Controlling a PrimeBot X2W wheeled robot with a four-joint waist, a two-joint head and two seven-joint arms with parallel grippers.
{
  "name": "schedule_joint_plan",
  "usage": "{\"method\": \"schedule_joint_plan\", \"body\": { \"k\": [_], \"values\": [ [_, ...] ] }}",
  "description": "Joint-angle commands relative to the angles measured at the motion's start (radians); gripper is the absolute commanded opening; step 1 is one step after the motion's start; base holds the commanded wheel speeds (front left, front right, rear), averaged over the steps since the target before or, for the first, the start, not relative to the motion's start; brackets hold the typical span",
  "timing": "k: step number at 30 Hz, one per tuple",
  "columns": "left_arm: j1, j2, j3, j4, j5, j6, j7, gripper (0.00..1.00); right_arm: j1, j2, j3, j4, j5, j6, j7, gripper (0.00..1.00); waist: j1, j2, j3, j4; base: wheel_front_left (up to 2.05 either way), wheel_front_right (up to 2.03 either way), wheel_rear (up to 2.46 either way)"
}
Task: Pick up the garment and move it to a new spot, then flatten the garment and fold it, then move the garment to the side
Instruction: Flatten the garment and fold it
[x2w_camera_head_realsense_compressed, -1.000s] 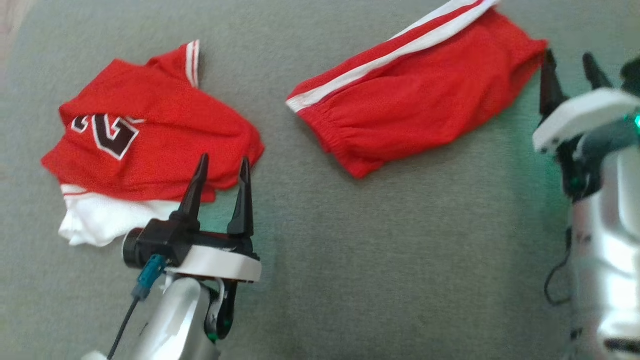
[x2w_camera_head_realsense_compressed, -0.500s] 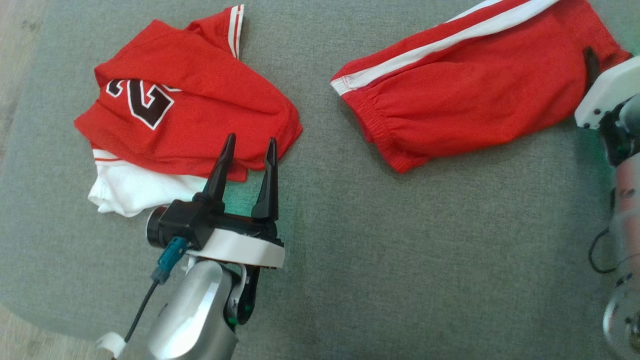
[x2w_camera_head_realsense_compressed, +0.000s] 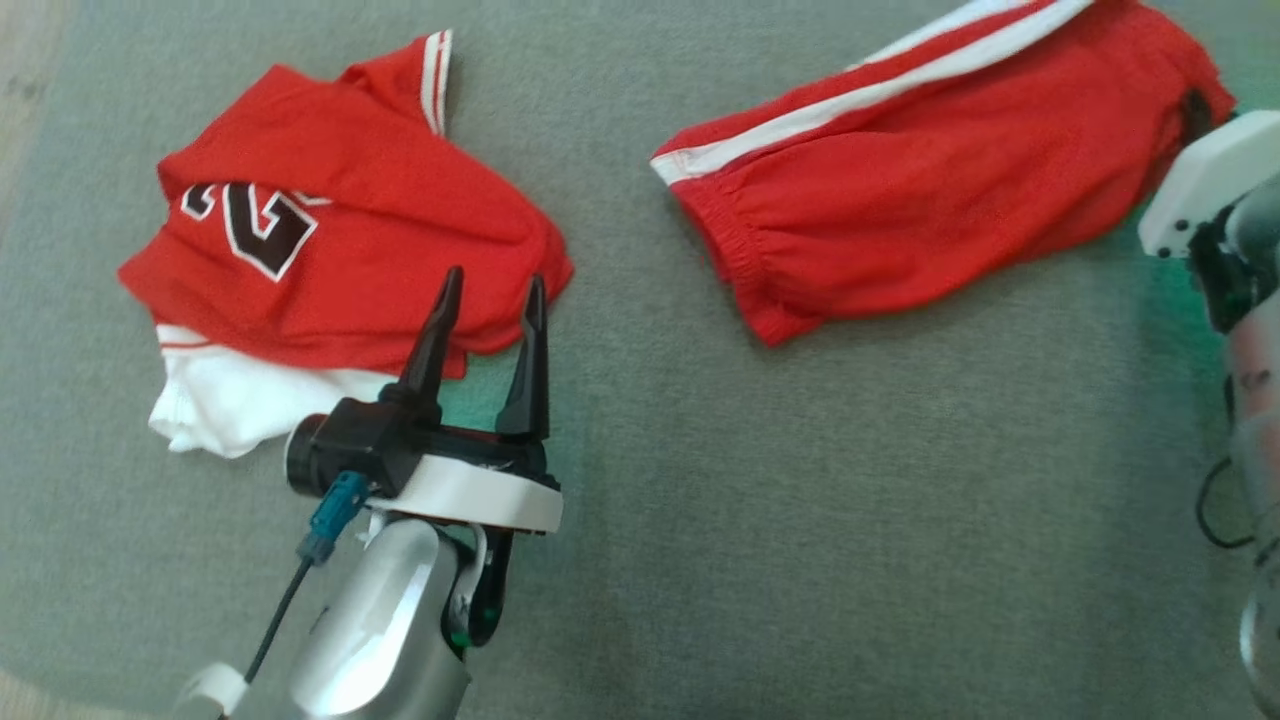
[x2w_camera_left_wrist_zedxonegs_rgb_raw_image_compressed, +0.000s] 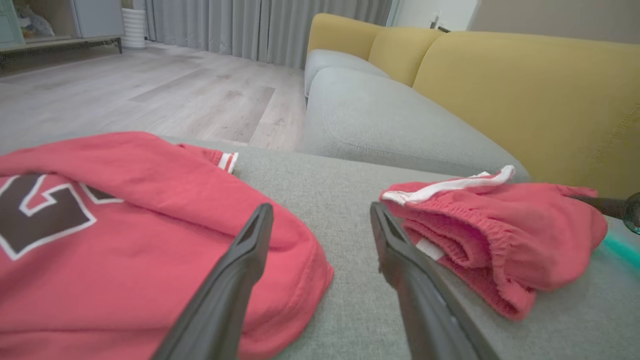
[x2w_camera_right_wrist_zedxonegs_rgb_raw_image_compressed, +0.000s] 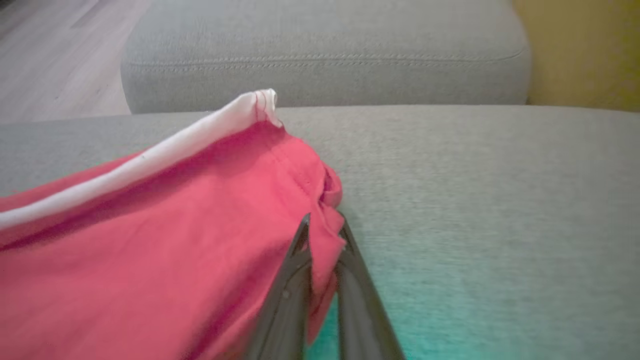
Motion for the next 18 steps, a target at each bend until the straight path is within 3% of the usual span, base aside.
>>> {"method": "schedule_joint_plan", "body": {
  "k": [1, 11, 18],
  "values": [
    [-0.01, 0.008, 0.04, -0.024, 0.01, 0.002, -0.006, 1.0, -0.003, -0.015, 0.026, -0.029, 0.019, -0.001, -0.022, 0.0, -0.0001, 0.0, -0.025, -0.025, 0.0, 0.0, 0.0],
    [0.044, 0.008, 0.074, -0.012, 0.039, -0.016, -0.006, 1.0, 0.202, -0.079, 0.08, -0.096, 0.257, -0.001, -0.093, 0.0, -0.0001, 0.0, -0.138, -0.138, 0.0, 0.0, 0.0],
    [0.074, 0.008, 0.089, -0.006, 0.055, -0.023, -0.006, 1.0, 0.341, -0.11, 0.056, -0.189, 0.375, -0.001, -0.104, 0.0, -0.0001, 0.0, -0.179, -0.178, 0.0, 0.0, 0.0]
  ]
}}
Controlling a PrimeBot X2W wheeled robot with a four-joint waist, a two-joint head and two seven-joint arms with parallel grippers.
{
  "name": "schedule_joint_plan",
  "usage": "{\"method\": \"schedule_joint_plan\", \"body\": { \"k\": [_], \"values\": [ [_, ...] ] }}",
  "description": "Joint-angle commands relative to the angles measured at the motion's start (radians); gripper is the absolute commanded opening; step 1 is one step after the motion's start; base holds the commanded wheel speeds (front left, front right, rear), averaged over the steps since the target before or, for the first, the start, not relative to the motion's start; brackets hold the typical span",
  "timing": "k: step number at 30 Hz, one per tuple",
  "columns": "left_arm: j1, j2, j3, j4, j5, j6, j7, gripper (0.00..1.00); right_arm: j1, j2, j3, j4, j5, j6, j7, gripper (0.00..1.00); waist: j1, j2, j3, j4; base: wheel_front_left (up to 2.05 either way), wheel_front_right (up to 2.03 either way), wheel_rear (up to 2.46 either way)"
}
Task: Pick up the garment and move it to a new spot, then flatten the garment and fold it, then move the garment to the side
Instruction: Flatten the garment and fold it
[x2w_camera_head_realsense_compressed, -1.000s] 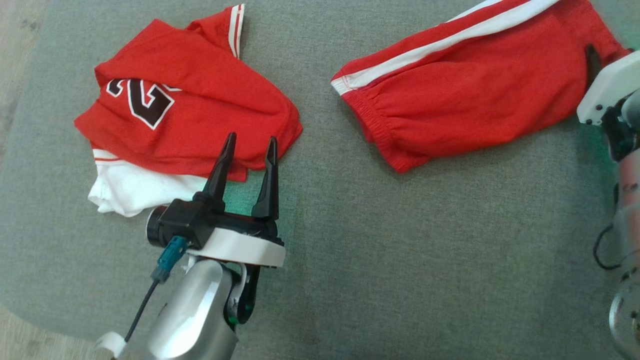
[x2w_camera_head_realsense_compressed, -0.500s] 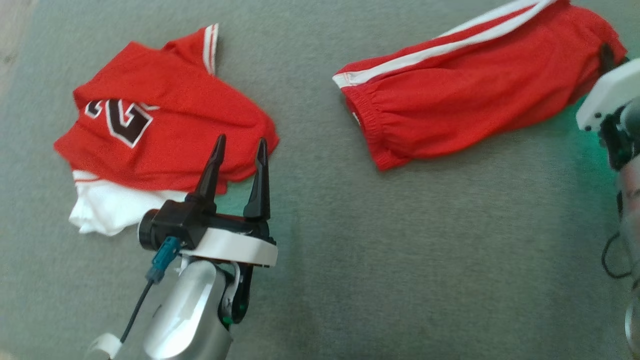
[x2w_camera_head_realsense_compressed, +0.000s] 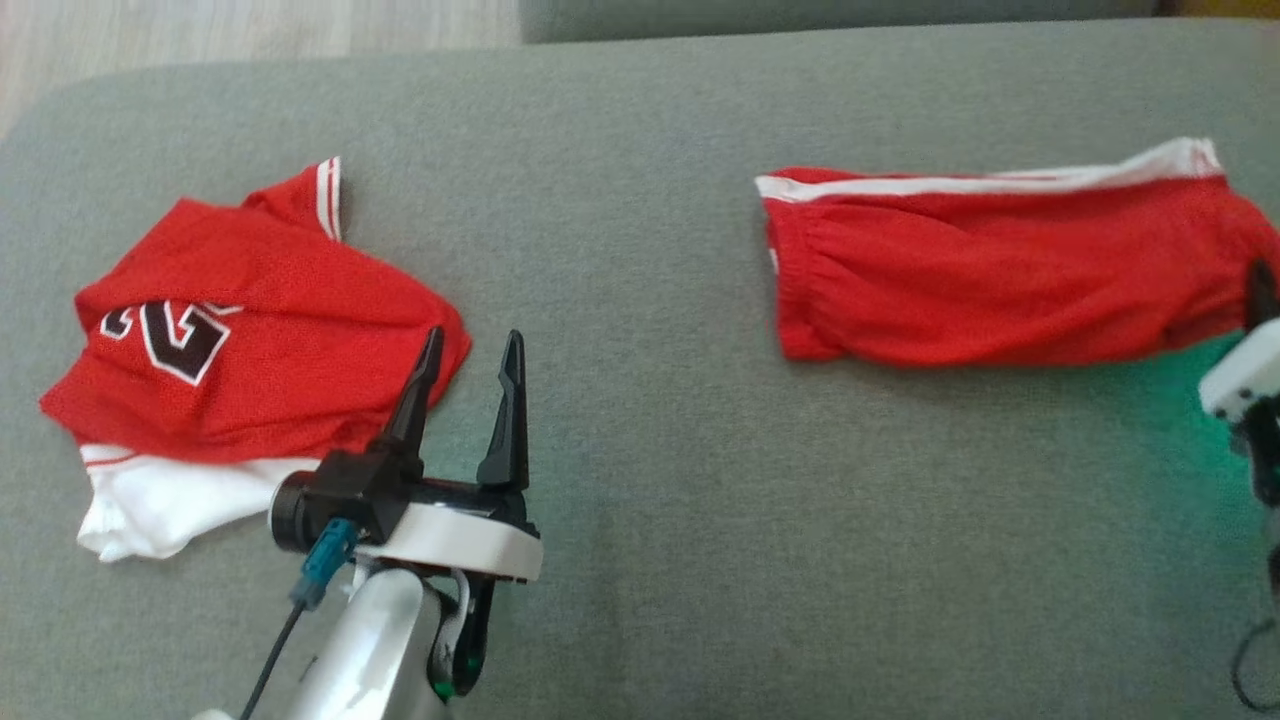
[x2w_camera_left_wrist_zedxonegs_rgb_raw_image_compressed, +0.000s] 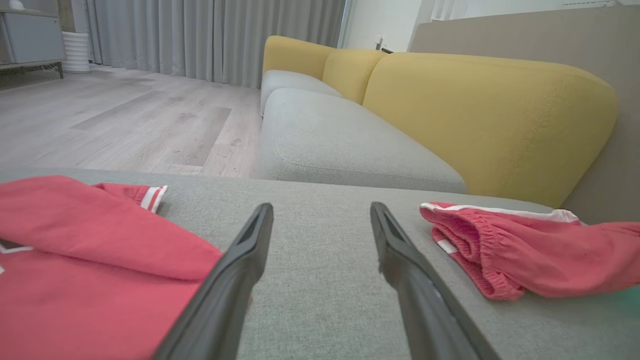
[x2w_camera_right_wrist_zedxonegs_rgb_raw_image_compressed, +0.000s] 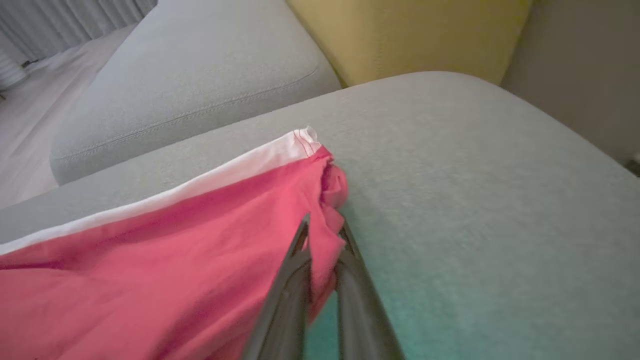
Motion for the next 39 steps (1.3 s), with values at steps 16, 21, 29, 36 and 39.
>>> {"method": "schedule_joint_plan", "body": {
  "k": [16, 21, 29, 36, 39],
  "values": [
    [0.027, 0.007, 0.064, -0.008, 0.031, -0.019, -0.006, 1.0, 0.072, -0.038, 0.008, -0.13, 0.085, -0.001, -0.07, 0.0, 0.0002, -0.0001, -0.04, -0.001, 0.0, 0.0, 0.0],
    [0.031, 0.007, 0.069, 0.002, 0.032, -0.019, -0.006, 1.0, 0.072, -0.023, 0.069, -0.194, 0.127, -0.001, -0.083, 0.0, 0.0002, -0.0001, -0.064, 0.003, 0.0, 0.0, 0.0],
    [0.042, 0.007, 0.073, 0.006, 0.032, -0.017, -0.006, 1.0, 0.087, 0.002, 0.228, -0.335, 0.24, -0.001, -0.082, 0.0, 0.0002, -0.0001, -0.096, 0.018, 0.0, 0.0, 0.0],
    [0.054, 0.007, 0.078, 0.012, 0.028, -0.017, -0.006, 1.0, 0.09, 0.015, 0.397, -0.411, 0.321, -0.001, -0.078, 0.0, 0.0002, -0.0001, -0.113, 0.053, 0.0, 0.0, 0.0],
    [0.061, 0.007, 0.075, 0.014, 0.024, -0.015, -0.006, 1.0, 0.087, 0.017, 0.481, -0.421, 0.352, -0.001, -0.078, 0.0, 0.0002, -0.0001, -0.115, 0.077, 0.0, 0.0, 0.0]
  ]
}}
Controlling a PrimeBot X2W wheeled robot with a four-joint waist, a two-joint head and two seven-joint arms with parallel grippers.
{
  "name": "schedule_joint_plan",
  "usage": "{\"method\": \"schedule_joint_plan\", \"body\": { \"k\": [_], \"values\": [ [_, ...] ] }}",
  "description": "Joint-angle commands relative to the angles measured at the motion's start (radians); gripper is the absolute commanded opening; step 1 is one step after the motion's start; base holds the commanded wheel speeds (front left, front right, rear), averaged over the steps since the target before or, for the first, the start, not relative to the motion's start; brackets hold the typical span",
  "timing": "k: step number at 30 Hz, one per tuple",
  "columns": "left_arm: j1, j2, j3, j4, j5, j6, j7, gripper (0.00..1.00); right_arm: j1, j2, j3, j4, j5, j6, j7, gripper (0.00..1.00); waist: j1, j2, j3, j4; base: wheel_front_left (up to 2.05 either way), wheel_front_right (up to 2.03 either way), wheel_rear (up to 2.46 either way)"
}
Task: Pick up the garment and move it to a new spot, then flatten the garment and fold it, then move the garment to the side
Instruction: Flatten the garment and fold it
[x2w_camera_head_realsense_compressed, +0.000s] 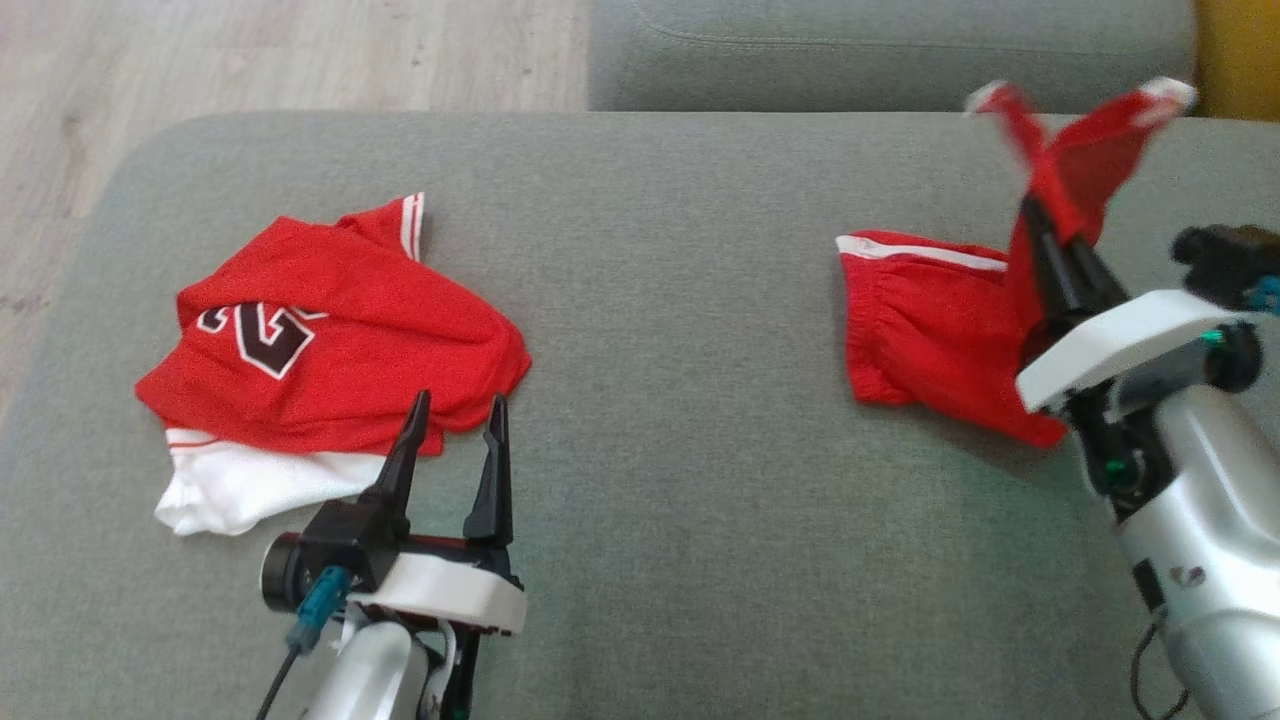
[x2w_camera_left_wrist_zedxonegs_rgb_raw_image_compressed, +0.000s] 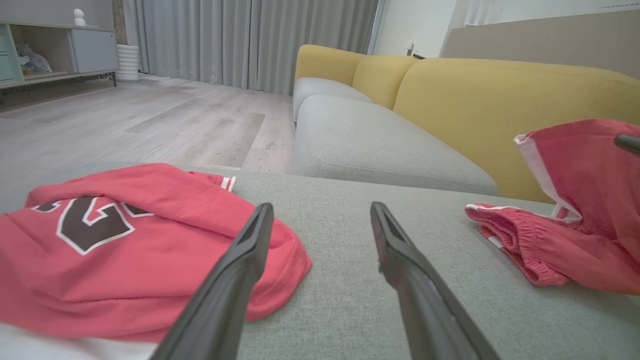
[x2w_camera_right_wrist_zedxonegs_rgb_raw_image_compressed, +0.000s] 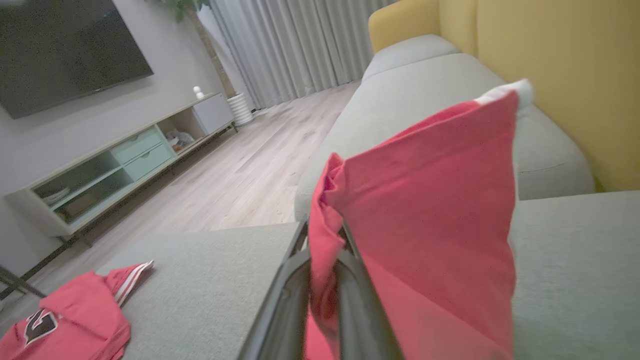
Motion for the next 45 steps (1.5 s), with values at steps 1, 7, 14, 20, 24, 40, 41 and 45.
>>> {"method": "schedule_joint_plan", "body": {
  "k": [1, 7, 14, 20, 24, 40, 41, 45],
  "values": [
    [-0.018, 0.007, 0.033, -0.026, -0.003, 0.003, -0.007, 1.0, -0.017, -0.004, 0.035, -0.031, 0.008, -0.001, -0.006, 0.0, 0.0, 0.0, 0.0, 0.013, 0.0, 0.0, 0.0],
    [-0.012, 0.007, 0.035, -0.02, -0.003, 0.003, -0.007, 1.0, -0.039, 0.006, 0.153, 0.025, 0.021, -0.001, -0.01, 0.0, 0.0, 0.0, 0.0, 0.038, 0.0, 0.0, 0.0],
    [-0.015, 0.007, 0.03, -0.017, -0.006, 0.004, -0.007, 1.0, -0.061, 0.005, 0.329, 0.128, -0.003, -0.001, 0.001, 0.0, 0.0, 0.0, 0.004, 0.052, 0.0, 0.0, 0.0],
    [-0.016, 0.007, 0.032, -0.016, -0.006, 0.006, -0.007, 1.0, -0.074, 0.002, 0.442, 0.197, -0.025, -0.001, -0.008, 1.0, 0.0, 0.0, -0.001, 0.039, 0.0, 0.0, 0.0],
    [-0.019, 0.007, 0.038, -0.02, -0.003, 0.006, -0.007, 1.0, -0.093, 0.003, 0.466, 0.219, -0.016, -0.001, -0.06, 1.0, 0.0, 0.0, -0.008, 0.005, 0.0, 0.0, 0.0],
    [-0.036, 0.007, 0.092, -0.144, -0.012, 0.005, -0.007, 1.0, 0.061, 0.021, -0.172, -0.016, -0.307, -0.001, -0.194, 1.0, 0.0, 0.0, -0.017, -0.154, 0.0, 0.0, 0.0],
    [-0.031, 0.007, 0.09, -0.148, -0.014, 0.006, -0.007, 1.0, 0.107, 0.054, -0.225, -0.062, -0.352, -0.001, -0.194, 1.0, 0.0, 0.0, -0.015, -0.158, 0.0, 0.0, 0.0],
    [-0.008, 0.007, 0.087, -0.158, -0.023, 0.015, -0.007, 1.0, 0.271, 0.19, -0.348, -0.211, -0.495, -0.001, -0.194, 1.0, 0.0, 0.0, -0.005, -0.168, 0.0, 0.0, 0.0]
  ]
}}
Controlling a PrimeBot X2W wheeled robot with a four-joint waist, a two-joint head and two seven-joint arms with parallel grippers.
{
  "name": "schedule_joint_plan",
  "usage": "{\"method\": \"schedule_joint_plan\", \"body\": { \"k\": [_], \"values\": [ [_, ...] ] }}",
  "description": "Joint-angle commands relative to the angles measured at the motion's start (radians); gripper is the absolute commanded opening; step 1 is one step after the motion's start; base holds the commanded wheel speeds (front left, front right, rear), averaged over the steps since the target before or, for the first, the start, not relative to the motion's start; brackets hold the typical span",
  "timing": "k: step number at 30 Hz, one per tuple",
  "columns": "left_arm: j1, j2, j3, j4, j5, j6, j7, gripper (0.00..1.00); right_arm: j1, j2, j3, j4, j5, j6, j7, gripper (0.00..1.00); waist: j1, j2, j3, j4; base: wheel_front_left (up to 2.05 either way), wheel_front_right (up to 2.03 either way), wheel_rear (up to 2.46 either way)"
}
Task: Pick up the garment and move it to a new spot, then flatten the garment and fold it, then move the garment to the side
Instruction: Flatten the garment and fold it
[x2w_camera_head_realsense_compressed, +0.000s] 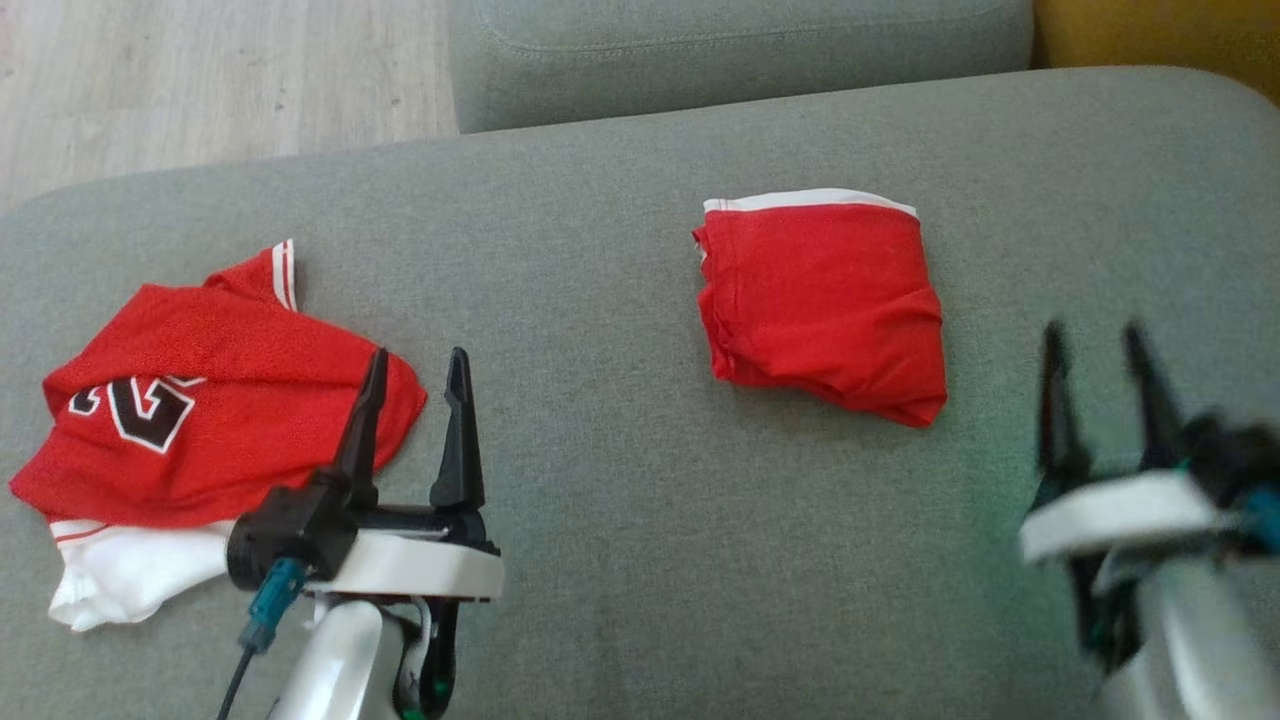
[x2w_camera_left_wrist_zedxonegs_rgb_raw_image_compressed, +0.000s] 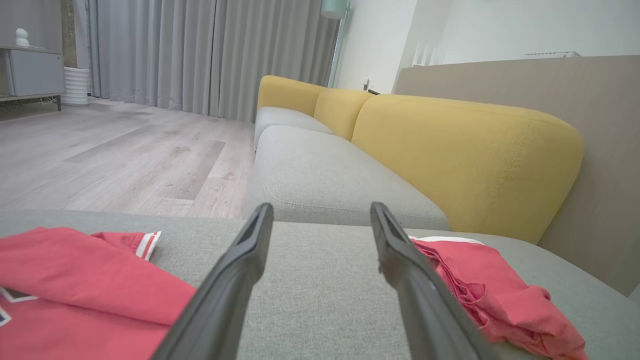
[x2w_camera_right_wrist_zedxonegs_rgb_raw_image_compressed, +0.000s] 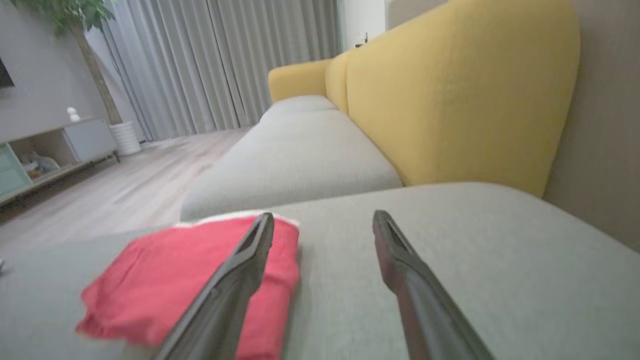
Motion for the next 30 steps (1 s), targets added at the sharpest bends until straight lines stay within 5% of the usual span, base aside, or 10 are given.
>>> {"method": "schedule_joint_plan", "body": {
  "k": [1, 13, 14, 20, 30],
  "values": [
    [-0.01, 0.006, 0.032, -0.038, -0.004, 0.009, -0.006, 1.0, 0.014, 0.028, 0.009, -0.075, -0.054, -0.001, -0.007, 1.0, 0.0, -0.0001, 0.008, -0.004, 0.0, 0.0, 0.0],
    [-0.029, 0.006, 0.012, -0.025, 0.004, 0.001, -0.006, 1.0, 0.026, 0.077, -0.009, -0.129, -0.113, -0.001, 0.015, 1.0, 0.0, -0.0001, 0.06, 0.033, 0.0, 0.0, 0.0],
    [-0.042, 0.006, 0.006, -0.025, 0.007, 0.0, -0.006, 1.0, -0.013, 0.077, -0.013, -0.121, -0.112, -0.001, 0.032, 0.0, 0.0, -0.0001, 0.087, 0.05, 0.0, 0.0, 0.0],
    [-0.074, 0.006, -0.013, -0.025, 0.004, 0.0, -0.006, 1.0, -0.141, 0.066, -0.018, -0.06, -0.126, -0.001, 0.083, 0.0, 0.0, -0.0001, 0.163, 0.099, 0.0, 0.0, 0.0],
    [-0.124, 0.006, -0.068, -0.008, -0.02, 0.003, -0.006, 1.0, -0.363, 0.032, -0.077, 0.299, -0.205, -0.001, 0.136, 0.0, 0.0, -0.0001, 0.235, 0.195, 0.0, 0.0, 0.0]
  ]
}}
